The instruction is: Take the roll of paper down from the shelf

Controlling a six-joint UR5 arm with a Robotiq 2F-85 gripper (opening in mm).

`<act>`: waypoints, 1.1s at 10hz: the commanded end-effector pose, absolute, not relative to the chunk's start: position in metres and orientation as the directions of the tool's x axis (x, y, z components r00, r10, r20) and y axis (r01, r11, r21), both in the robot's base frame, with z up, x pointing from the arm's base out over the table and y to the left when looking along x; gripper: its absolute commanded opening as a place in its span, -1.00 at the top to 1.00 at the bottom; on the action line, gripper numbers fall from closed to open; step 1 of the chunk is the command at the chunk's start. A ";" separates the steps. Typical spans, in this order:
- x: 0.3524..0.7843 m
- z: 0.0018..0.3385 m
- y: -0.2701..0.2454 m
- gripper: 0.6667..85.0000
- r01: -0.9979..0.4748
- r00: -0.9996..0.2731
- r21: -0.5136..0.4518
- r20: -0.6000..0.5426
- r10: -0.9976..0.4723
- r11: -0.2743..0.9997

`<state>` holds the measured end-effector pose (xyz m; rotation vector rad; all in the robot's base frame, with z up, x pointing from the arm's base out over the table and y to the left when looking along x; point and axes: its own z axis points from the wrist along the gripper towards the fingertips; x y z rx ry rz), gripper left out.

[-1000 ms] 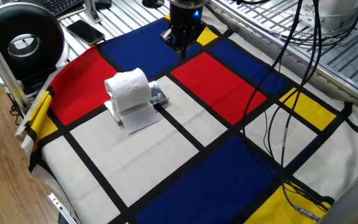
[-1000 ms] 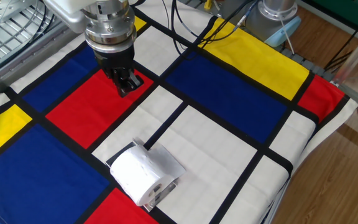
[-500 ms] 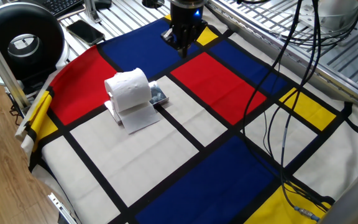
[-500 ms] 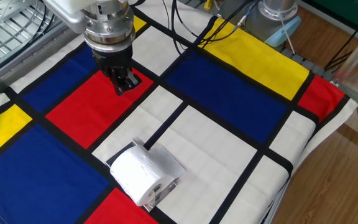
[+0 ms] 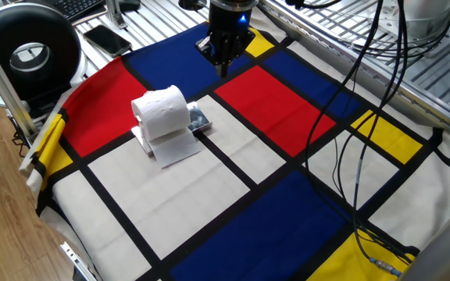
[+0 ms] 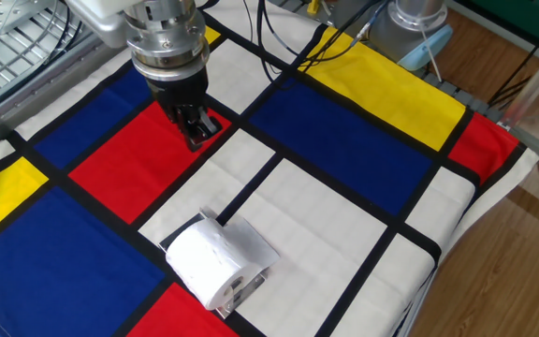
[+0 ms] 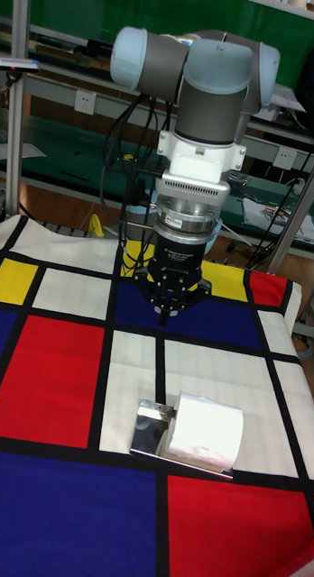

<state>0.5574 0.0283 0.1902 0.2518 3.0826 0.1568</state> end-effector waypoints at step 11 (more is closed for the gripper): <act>0.553 0.191 0.020 0.99 0.094 -0.995 0.070 -0.028 0.096 0.993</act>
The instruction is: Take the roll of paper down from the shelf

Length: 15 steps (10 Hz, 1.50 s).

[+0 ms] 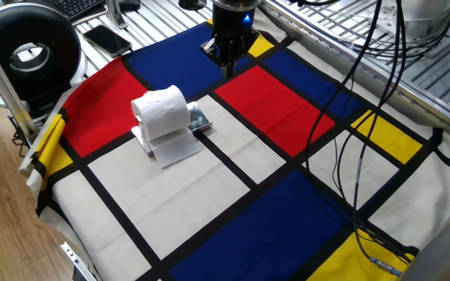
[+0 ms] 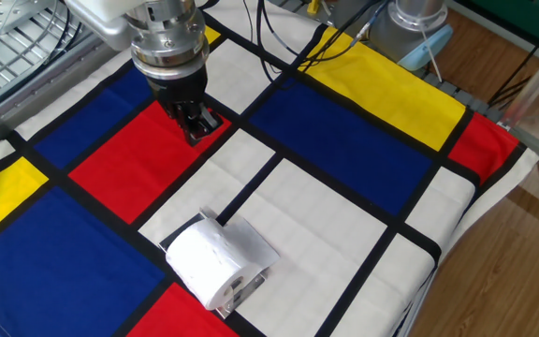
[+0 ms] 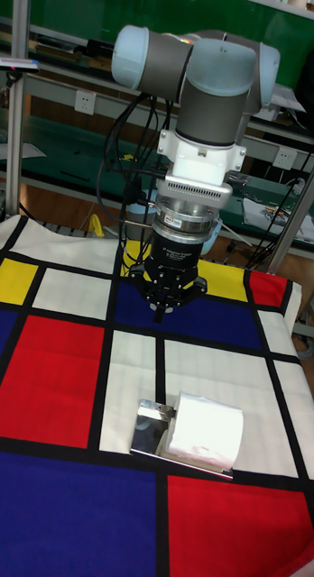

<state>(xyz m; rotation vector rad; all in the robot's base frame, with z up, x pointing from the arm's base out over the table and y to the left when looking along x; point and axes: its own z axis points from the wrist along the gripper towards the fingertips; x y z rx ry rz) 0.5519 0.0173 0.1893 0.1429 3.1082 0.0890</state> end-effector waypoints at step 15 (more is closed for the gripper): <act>0.601 0.185 0.050 0.18 -0.056 -0.997 0.076 -0.055 -0.052 0.996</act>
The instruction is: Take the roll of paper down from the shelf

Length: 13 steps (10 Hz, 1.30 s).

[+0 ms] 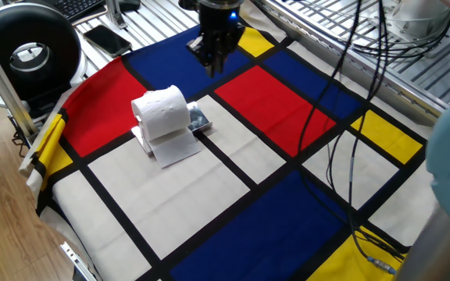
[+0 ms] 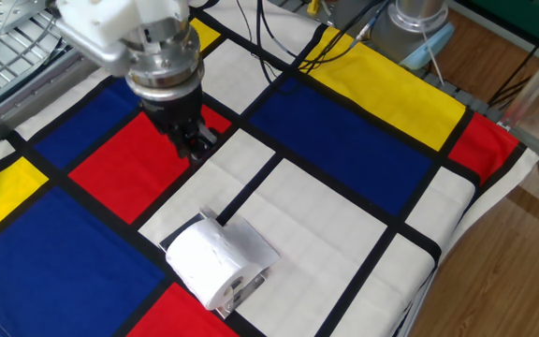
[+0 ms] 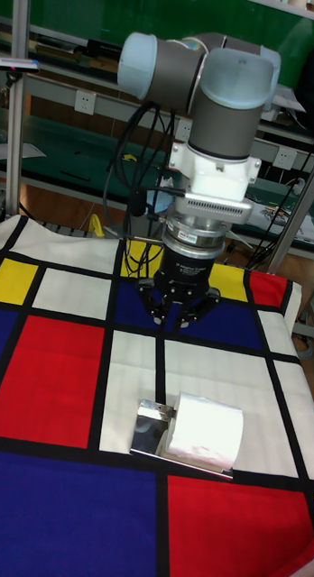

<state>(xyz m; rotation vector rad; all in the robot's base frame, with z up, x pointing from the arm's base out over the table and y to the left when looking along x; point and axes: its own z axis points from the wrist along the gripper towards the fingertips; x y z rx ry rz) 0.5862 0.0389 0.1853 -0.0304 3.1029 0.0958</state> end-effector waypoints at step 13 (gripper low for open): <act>0.613 0.174 0.055 -0.33 -0.388 -0.921 0.075 -0.075 -0.382 0.919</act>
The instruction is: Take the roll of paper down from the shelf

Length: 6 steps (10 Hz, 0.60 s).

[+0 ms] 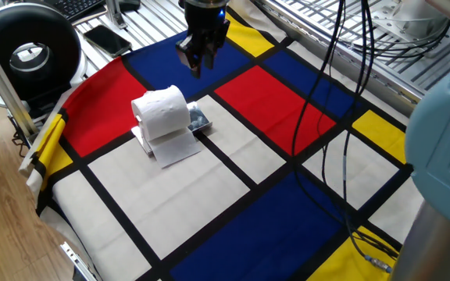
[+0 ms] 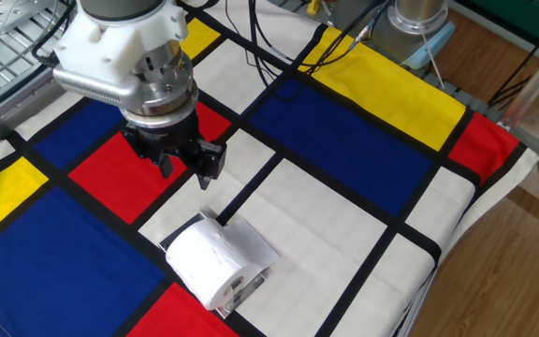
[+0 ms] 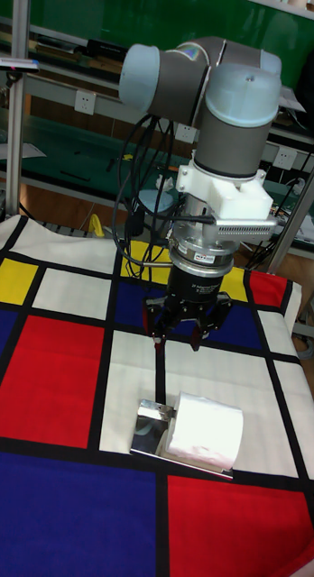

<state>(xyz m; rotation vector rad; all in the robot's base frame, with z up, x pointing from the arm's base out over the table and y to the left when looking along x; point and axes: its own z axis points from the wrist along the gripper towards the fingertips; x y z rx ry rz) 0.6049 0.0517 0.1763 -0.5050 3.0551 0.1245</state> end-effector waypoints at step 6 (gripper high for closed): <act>0.619 0.170 0.039 -0.38 -0.511 -0.859 0.010 -0.061 -0.509 0.860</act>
